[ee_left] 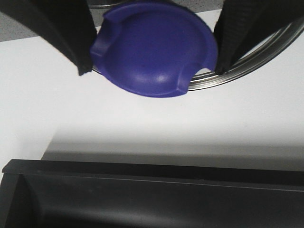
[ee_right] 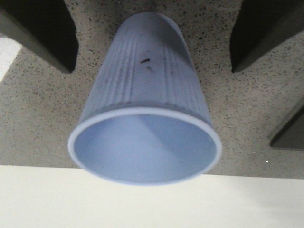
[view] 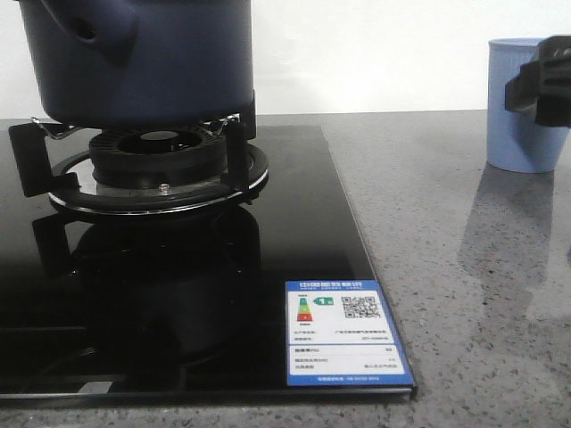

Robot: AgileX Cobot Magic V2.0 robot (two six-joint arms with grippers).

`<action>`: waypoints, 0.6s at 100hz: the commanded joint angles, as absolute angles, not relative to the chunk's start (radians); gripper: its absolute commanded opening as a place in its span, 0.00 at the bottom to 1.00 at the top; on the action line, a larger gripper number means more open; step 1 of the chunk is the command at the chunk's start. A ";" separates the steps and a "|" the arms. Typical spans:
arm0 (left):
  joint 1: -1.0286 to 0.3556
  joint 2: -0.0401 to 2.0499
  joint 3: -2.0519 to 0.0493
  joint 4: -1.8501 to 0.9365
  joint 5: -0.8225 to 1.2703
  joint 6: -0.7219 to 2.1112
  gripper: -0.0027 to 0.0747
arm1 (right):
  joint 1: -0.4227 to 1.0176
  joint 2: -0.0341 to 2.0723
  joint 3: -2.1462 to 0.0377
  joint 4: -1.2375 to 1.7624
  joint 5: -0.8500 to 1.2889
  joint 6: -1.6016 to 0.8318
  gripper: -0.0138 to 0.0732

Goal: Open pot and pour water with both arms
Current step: 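Grasp the light blue cup with the right gripper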

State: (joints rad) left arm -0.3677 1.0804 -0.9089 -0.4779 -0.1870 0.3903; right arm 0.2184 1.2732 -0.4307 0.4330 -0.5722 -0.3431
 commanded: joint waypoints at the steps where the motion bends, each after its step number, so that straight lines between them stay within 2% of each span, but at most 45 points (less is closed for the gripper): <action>1: -0.366 1.053 -0.946 -0.475 -0.291 0.390 0.52 | 0.219 1.296 -0.465 0.404 -0.681 -0.330 0.84; 60: -0.366 1.053 -0.946 -0.475 -0.291 0.390 0.52 | 0.219 1.526 -0.563 0.380 -0.854 -0.284 0.84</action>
State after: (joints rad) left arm -0.3677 1.0804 -0.9089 -0.4779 -0.1870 0.3903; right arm 0.2184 1.5307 -0.5279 0.4003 -0.7559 -0.2851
